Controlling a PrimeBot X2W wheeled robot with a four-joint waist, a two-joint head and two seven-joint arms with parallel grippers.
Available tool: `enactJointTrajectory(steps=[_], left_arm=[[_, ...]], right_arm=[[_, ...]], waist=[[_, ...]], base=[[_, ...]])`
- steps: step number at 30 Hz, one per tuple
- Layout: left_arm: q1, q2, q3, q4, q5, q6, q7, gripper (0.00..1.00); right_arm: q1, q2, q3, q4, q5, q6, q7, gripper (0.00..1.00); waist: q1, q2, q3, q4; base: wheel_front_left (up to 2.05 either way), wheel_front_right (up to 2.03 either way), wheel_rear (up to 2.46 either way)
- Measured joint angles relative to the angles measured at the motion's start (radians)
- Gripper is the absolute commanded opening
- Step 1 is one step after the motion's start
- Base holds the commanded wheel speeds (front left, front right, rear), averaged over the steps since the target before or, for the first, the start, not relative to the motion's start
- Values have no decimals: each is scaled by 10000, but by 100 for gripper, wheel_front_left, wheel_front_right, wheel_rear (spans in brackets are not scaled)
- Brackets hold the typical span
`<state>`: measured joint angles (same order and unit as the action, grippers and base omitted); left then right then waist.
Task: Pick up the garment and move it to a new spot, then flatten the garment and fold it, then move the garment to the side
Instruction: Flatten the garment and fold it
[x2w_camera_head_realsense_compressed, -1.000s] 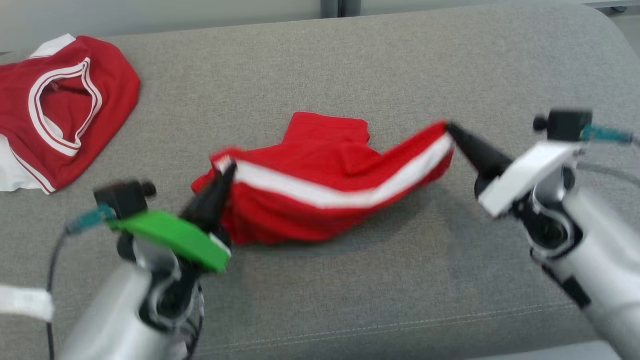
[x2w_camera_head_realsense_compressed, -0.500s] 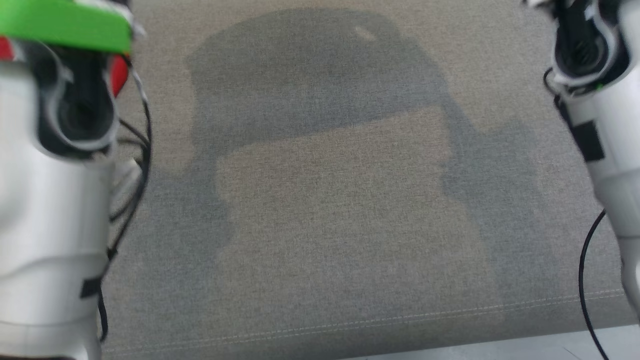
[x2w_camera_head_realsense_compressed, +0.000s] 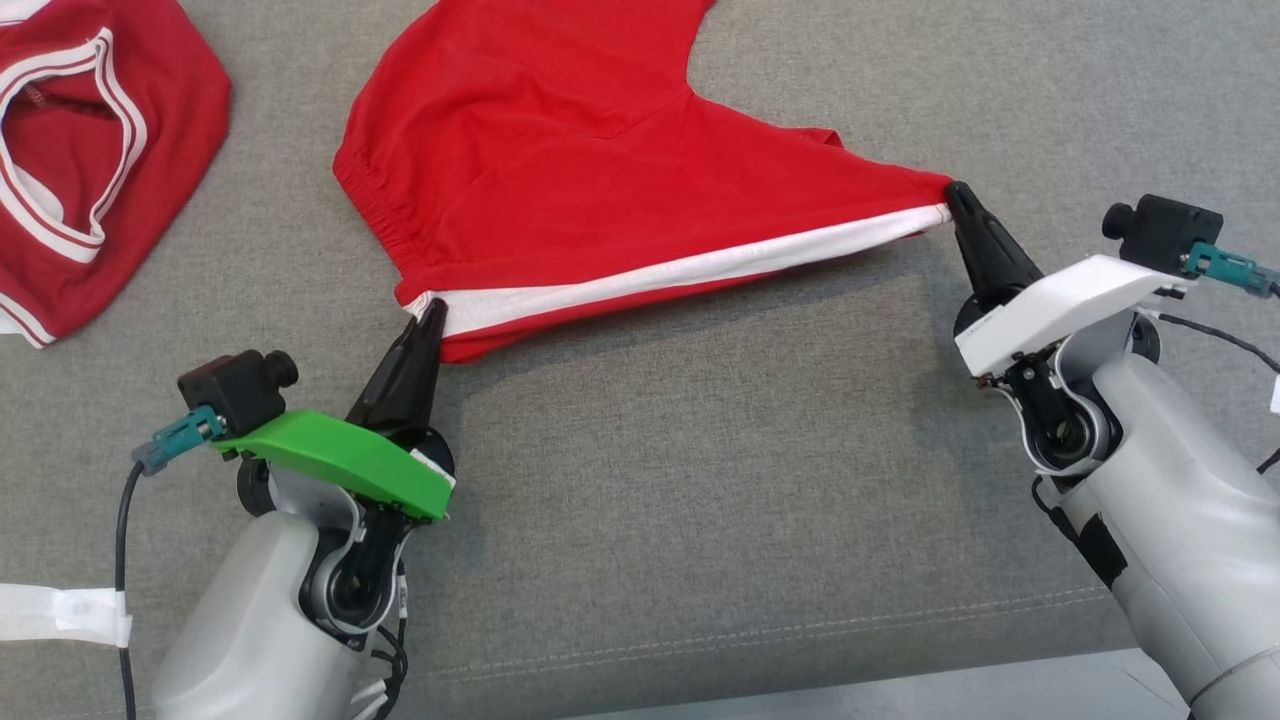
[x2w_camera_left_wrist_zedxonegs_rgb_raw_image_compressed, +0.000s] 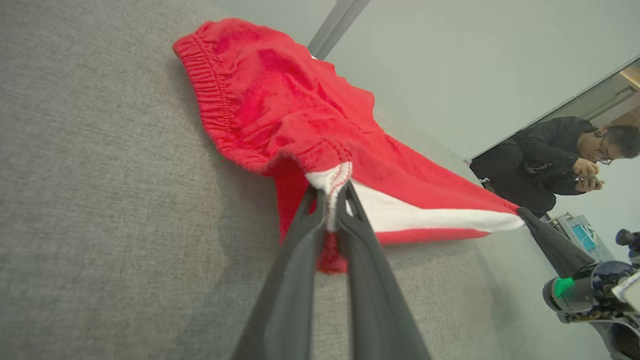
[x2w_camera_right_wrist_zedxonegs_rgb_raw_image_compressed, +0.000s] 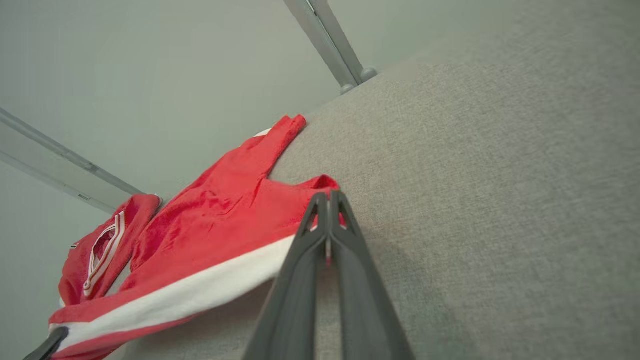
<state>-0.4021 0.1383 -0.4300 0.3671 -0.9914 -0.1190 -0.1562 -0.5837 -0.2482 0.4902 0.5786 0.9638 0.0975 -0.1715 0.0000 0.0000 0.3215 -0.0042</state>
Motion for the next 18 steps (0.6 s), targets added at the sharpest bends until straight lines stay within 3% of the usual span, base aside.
enactJointTrajectory(steps=[7, 18], left_arm=[[170, 161, -274, -46, 35, -56, -443, 0], [1728, 522, -612, -198, 194, -56, -782, 0]], right_arm=[[602, 40, 221, 182, 36, 167, -311, 0], [1955, 54, 734, -75, -589, 255, -698, 0]], waist=[[0, 0, -265, 35], [0, 0, -916, 76]], base=[[0, 0, 0], [0, 0, 0]])
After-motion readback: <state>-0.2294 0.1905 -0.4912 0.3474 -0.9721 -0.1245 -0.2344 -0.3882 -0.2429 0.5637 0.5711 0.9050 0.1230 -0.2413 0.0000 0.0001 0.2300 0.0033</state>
